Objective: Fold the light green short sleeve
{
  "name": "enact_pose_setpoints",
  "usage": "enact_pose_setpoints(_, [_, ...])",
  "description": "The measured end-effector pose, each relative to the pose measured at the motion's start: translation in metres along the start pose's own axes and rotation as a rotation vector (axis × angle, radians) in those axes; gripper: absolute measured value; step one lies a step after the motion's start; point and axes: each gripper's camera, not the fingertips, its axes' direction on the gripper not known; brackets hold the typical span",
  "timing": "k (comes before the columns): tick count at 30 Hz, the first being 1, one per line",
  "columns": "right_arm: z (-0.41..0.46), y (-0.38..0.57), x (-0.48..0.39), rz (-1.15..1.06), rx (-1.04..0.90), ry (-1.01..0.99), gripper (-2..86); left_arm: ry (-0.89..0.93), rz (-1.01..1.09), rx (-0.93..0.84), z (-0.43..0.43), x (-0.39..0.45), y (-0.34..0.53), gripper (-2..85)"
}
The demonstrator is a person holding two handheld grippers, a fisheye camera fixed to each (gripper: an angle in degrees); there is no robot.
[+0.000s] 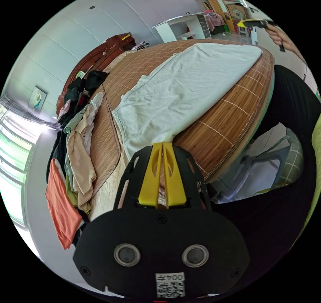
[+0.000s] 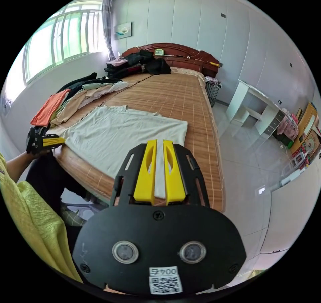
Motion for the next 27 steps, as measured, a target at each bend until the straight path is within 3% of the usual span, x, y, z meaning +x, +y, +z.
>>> enact_pose_setpoints(8, [0.008, 0.023, -0.030, 0.038, -0.089, 0.026, 2.5, -0.002, 0.002, 0.018, 0.007, -0.016, 0.011, 0.4])
enact_pose_setpoints(15, [0.050, 0.018, -0.076, -0.070, -0.316, 0.036, 0.1, 0.074, -0.084, -0.014, 0.014, -0.045, 0.016, 0.8])
enact_pose_setpoints(22, [0.054, 0.012, -0.130, -0.209, -0.292, 0.252, -0.3, 0.110, -0.096, 0.041, 0.018, -0.061, 0.032, 0.5])
enact_pose_setpoints(27, [0.042, 0.000, -0.121, -0.152, -0.300, 0.215, 1.8, 0.146, -0.157, 0.041, 0.022, -0.075, 0.040, 0.4])
